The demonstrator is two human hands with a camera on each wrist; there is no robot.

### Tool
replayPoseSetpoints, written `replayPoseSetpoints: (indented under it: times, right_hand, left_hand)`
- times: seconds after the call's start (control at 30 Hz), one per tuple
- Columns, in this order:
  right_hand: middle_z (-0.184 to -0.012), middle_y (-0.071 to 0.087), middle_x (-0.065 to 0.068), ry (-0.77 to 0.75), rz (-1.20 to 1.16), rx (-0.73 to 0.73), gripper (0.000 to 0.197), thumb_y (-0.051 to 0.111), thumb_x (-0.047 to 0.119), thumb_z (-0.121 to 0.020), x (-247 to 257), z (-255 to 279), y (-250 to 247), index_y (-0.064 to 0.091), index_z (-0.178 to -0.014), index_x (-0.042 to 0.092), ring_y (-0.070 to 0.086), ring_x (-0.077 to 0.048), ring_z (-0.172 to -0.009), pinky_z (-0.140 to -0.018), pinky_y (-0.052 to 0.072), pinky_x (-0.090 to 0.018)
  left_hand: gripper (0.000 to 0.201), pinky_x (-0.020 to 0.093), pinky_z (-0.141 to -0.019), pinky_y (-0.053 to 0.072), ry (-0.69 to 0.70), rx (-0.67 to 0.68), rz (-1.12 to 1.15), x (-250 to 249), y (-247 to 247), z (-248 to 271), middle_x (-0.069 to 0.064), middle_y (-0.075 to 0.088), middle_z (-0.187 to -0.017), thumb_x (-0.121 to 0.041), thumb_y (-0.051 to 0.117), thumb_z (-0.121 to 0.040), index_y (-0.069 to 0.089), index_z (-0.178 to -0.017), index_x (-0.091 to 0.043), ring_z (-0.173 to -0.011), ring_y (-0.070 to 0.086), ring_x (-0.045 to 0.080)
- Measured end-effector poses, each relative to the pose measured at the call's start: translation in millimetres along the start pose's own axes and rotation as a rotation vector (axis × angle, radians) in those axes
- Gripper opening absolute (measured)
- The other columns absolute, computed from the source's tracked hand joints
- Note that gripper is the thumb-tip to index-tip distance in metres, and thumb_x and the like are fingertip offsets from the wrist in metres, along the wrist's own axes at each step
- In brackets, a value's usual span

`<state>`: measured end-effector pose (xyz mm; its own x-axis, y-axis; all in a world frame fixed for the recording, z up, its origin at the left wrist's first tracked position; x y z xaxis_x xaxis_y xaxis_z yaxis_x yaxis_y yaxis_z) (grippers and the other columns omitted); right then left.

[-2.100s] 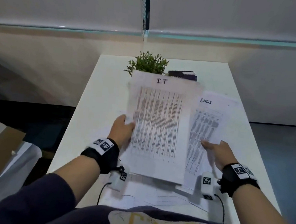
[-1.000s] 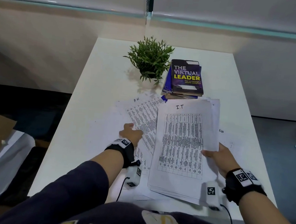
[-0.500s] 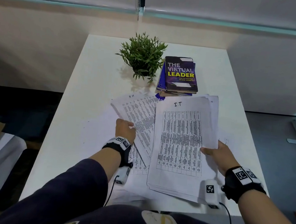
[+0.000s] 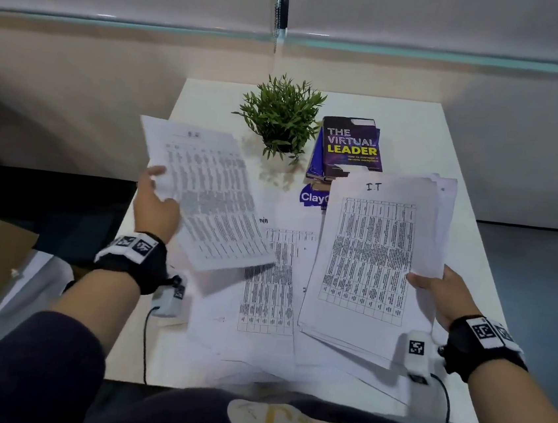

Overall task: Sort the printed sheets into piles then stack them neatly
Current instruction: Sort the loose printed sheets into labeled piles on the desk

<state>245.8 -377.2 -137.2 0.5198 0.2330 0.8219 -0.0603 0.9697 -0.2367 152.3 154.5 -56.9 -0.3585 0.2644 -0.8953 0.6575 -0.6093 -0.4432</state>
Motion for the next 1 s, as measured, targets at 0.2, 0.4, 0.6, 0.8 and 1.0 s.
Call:
replayPoseSetpoints:
  times: [0.2,0.4,0.6,0.8,1.0]
  right_hand:
    - [-0.110,0.066,-0.011,-0.005,-0.033,-0.030,0.040,0.070,-0.002,-0.084,0.6,-2.2,-8.5,0.058,-0.120,0.012,0.059,-0.031,-0.103,-0.096,0.044,-0.041]
    - [-0.110,0.066,-0.011,-0.014,-0.018,-0.061,0.044,0.070,0.000,-0.084,1.9,-0.7,-16.4,0.057,-0.124,0.010,0.059,-0.032,-0.104,-0.097,0.045,-0.043]
    - [-0.104,0.065,-0.015,-0.024,0.058,-0.117,0.035,0.070,0.003,-0.085,8.1,11.1,-28.2,0.059,-0.117,0.008,0.058,-0.024,-0.081,-0.074,0.046,-0.034]
    - [-0.091,0.064,-0.002,-0.042,0.111,-0.123,0.033,0.069,0.004,-0.086,15.7,26.2,-30.2,0.060,-0.117,0.009,0.057,-0.017,-0.079,-0.065,0.041,-0.027]
    - [-0.094,0.063,-0.009,-0.046,0.128,-0.123,0.033,0.069,0.004,-0.086,12.9,28.5,-25.4,0.060,-0.118,0.006,0.056,-0.016,-0.078,-0.063,0.040,-0.027]
  left_hand:
    - [0.082,0.033,-0.085,0.049,-0.153,0.048,0.235,19.7,-16.2,0.1,0.003,0.053,-0.129,0.006,0.056,-0.090,0.013,-0.150,-0.028,-0.110,0.057,0.019]
    - [0.064,0.034,-0.083,0.044,-0.307,0.317,-0.075,67.3,57.0,58.9,0.015,0.033,-0.153,0.000,0.048,-0.097,0.021,-0.151,-0.023,-0.117,0.051,0.031]
    - [0.043,0.039,-0.092,0.049,-0.274,0.469,-0.566,101.8,118.3,87.9,0.019,0.049,-0.127,-0.017,0.060,-0.090,0.043,-0.125,-0.001,-0.113,0.053,0.033]
    - [0.053,0.035,-0.088,0.049,-0.276,0.501,-0.602,100.4,140.3,91.6,0.019,0.036,-0.133,-0.020,0.065,-0.087,0.040,-0.130,0.000,-0.112,0.051,0.033]
    - [0.034,0.031,-0.080,0.049,-0.150,0.593,-0.524,86.6,153.0,98.9,0.021,0.061,-0.121,-0.022,0.049,-0.098,0.057,-0.115,0.006,-0.104,0.060,0.032]
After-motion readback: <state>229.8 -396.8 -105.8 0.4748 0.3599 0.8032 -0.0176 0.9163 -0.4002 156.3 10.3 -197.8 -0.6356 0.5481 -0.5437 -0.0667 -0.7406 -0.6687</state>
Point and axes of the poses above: each hand's wrist, its own z-axis away from the middle knuckle, its own y-axis out of the palm, x = y × z, the point moved 7 cm from there along -z, towards the middle knuckle
